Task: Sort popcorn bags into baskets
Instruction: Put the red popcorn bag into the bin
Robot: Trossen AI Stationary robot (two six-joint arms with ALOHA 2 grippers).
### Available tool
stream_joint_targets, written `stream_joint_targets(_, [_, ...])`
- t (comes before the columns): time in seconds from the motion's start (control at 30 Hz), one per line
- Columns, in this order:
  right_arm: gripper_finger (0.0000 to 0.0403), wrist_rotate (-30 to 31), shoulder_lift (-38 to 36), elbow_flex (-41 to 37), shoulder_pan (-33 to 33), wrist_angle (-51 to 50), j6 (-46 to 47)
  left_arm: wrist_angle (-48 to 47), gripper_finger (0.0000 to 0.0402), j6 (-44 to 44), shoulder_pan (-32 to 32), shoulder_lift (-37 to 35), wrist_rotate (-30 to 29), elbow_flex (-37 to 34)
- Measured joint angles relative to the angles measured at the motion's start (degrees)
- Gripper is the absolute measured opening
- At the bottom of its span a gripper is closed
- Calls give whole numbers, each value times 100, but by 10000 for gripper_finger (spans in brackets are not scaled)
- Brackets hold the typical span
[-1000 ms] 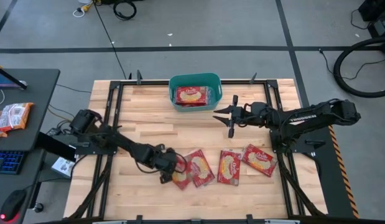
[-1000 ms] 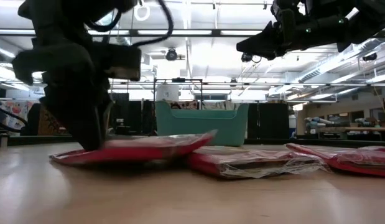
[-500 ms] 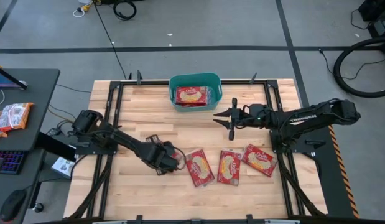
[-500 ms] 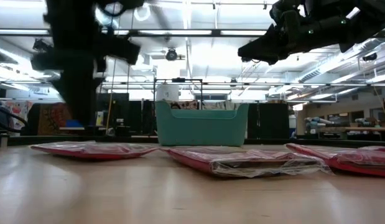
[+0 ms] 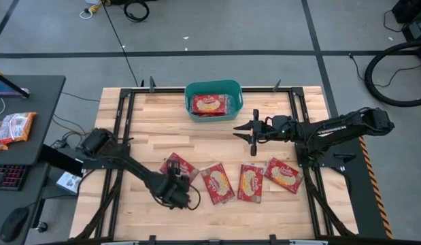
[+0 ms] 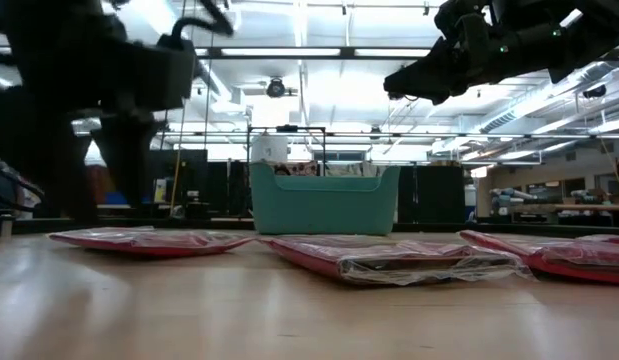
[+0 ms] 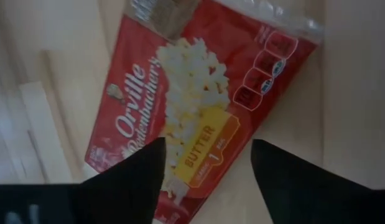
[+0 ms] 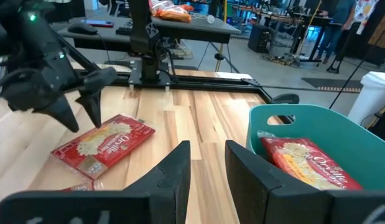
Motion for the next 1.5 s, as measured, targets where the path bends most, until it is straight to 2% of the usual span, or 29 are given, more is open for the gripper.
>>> stream_joint_targets(0.17, [105, 0, 0, 0, 1, 13, 33, 6, 276, 164, -18, 337, -72, 0])
stream_joint_targets(0.33, [105, 0, 0, 0, 0, 14, 33, -22, 272, 301, -20, 505, -282, 28])
stream_joint_targets(0.5, [105, 0, 0, 0, 0, 14, 33, -4, 222, 342, -20, 531, -293, 20])
stream_joint_targets(0.93, [105, 0, 0, 0, 2, 18, 31, 60, 15, 293, -13, 553, -11, 4])
stream_joint_targets(1.1, [105, 0, 0, 0, 2, 18, 31, 31, 5, 298, -53, 538, -43, 14])
stream_joint_targets(1.23, [105, -6, 0, 0, 2, 11, 31, -410, 3, 298, -88, 489, -134, 281])
stream_joint_targets(1.3, [105, -262, 5, 0, 2, -79, 9, -625, 3, 267, -74, 431, -186, 478])
stream_joint_targets(1.4, [105, -582, 244, 0, 127, -29, -157, -839, 2, 132, -5, 332, -291, 632])
stream_joint_targets(1.5, [105, -374, 656, 6, 358, 265, -441, -905, 2, 0, 100, 239, -342, 713])
